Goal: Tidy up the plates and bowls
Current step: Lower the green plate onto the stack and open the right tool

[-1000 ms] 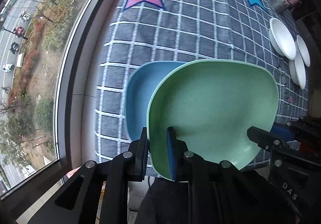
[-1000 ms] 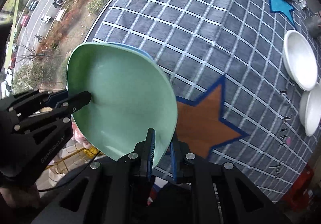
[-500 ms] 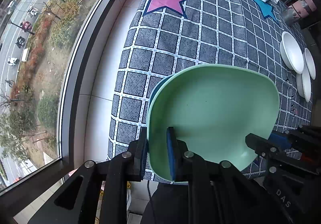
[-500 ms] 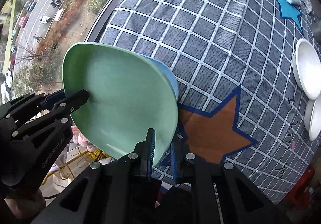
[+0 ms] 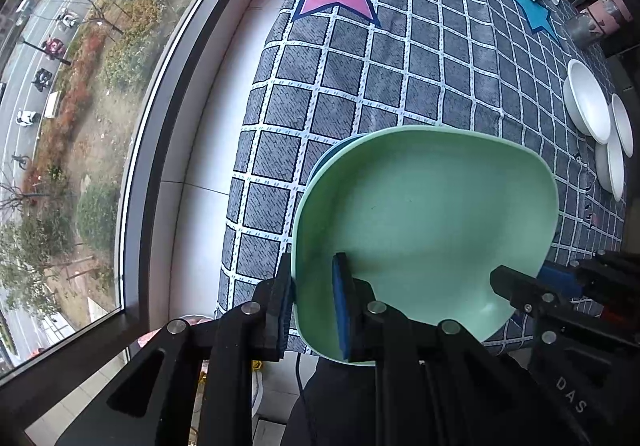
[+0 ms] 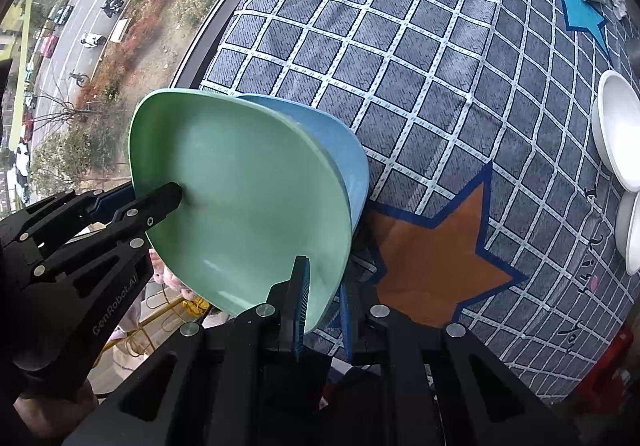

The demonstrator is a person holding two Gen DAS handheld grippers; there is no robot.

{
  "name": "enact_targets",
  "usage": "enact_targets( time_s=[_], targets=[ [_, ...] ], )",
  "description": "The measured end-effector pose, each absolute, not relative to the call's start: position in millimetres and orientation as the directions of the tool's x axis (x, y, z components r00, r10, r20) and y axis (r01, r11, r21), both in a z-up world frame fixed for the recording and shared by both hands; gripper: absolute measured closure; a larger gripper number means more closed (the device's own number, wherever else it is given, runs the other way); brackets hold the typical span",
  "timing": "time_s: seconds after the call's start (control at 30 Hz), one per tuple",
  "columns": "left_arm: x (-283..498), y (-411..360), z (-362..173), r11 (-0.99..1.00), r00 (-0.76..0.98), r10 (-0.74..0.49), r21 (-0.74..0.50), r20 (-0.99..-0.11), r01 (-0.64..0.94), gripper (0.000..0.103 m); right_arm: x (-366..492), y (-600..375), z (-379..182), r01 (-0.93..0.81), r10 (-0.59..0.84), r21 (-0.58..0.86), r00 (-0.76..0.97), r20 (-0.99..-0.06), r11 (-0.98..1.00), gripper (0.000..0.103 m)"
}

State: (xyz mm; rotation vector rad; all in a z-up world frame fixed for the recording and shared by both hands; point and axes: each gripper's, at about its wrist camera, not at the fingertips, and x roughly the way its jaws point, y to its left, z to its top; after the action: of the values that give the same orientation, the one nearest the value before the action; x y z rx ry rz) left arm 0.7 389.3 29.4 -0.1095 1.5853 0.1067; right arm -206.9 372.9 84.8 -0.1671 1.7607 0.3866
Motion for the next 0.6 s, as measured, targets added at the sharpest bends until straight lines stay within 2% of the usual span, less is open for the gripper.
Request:
enact_targets(
  time_s=[0.07, 0.1, 0.13, 0.2, 0.27, 0.6],
  targets=[
    [-0.3, 390.8, 27.9, 0.990, -0.019, 0.003, 0.005, -1.000, -0.141, 0.081, -206.0, 371.7, 83.5, -0.318, 0.100, 0.170, -0.225, -0.969, 0.933, 0.086],
    [-0.2, 391.8, 27.1, 0.989, -0.022, 0.003, 0.007, -1.000, -0.146, 0.072, -205.3, 369.6, 83.7, -0.315, 0.108, 0.177, -0.223, -0.969, 0.933, 0.082],
    [-0.4, 391.7, 25.9, 0.989, -0.025, 0.005, 0.008, -1.000, -0.147, 0.059, -204.5, 367.3, 84.7, -0.306, 0.126, 0.194, -0.227, -0.966, 0.932, 0.077],
    [-1.9, 393.1, 25.5, 0.989, -0.020, 0.024, 0.026, -1.000, -0.148, 0.048, -202.6, 365.2, 89.6, -0.295, 0.153, 0.212, -0.210, -0.966, 0.932, 0.042],
    [-2.2, 394.7, 24.3, 0.988, -0.018, 0.022, 0.024, -1.000, -0.153, 0.041, -198.1, 359.4, 96.7, -0.293, 0.131, 0.174, -0.160, -0.978, 0.940, 0.031],
    [12.1, 357.8, 33.6, 0.996, 0.016, 0.000, -0.001, -1.000, -0.086, 0.040, -196.7, 309.7, 97.1, -0.157, 0.145, 0.170, -0.158, -0.977, 0.973, 0.031]
  ],
)
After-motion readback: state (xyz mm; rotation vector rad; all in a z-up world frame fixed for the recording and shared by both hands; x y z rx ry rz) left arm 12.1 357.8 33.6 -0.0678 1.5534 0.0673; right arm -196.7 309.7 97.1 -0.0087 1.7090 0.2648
